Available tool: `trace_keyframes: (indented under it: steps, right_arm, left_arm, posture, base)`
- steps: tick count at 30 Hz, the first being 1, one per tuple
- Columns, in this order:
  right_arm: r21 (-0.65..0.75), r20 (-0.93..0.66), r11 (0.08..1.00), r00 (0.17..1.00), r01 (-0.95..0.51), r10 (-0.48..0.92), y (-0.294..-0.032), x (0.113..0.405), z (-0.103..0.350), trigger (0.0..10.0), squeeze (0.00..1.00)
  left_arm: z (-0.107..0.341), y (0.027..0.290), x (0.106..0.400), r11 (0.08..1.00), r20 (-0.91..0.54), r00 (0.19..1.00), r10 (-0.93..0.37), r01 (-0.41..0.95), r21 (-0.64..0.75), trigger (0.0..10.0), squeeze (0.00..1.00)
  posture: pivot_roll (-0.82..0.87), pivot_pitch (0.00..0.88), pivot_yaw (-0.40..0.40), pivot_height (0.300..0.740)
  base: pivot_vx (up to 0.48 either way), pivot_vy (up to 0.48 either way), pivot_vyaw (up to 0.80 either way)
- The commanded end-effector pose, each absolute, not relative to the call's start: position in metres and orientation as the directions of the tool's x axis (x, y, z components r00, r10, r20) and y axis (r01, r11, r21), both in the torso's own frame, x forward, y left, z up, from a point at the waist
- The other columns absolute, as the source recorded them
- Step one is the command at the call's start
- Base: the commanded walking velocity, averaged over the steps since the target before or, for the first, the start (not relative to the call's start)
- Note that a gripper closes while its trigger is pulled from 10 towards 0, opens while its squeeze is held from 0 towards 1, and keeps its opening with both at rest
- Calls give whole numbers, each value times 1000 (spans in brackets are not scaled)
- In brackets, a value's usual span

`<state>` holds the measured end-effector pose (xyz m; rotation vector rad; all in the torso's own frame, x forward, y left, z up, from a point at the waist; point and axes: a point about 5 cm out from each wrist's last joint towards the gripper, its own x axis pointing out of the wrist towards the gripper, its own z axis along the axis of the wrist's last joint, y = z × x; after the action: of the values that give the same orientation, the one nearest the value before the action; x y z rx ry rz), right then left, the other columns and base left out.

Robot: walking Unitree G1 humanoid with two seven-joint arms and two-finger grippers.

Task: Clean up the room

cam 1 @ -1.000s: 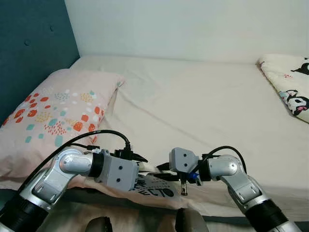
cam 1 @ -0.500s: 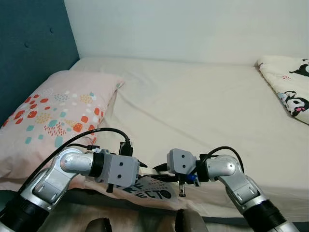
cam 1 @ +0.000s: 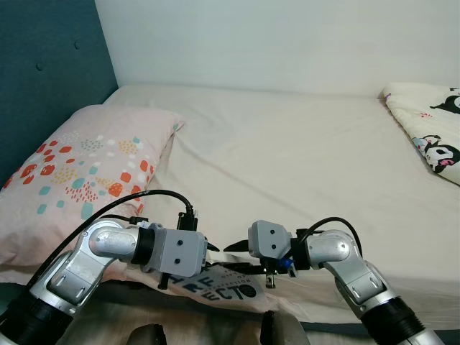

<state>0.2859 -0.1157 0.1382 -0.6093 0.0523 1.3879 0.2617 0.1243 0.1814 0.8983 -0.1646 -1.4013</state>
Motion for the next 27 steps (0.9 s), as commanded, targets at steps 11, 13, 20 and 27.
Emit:
trace_keyframes:
  steps: [11, 13, 20, 27]
  right_arm:
    - [-463, -402, 163, 370, -871, 837, -140, 296, 142, 10000, 0]
    - [-478, -397, 188, 402, -858, 825, -145, 299, 144, 10000, 0]
    - [-624, -73, 656, 867, -425, 493, -206, 338, 189, 10000, 0]
    - [-500, 50, 778, 884, -381, 465, -201, 331, 194, 10000, 0]
  left_arm:
    - [177, 132, 263, -101, -438, 211, -874, 802, 589, 0, 0]
    - [176, 133, 265, -95, -443, 219, -870, 805, 585, 0, 0]
    - [161, 164, 307, 184, -456, 466, -758, 824, 536, 0, 0]
    - [164, 168, 322, 278, -420, 488, -765, 839, 468, 0, 0]
  posture:
    - [21, 58, -45, 579]
    - [21, 58, -45, 579]
    - [3, 68, -21, 579]
    - [-2, 80, -4, 579]
  base:
    - [0, 0, 0]
    - [0, 0, 0]
    - [0, 0, 0]
    - [0, 0, 0]
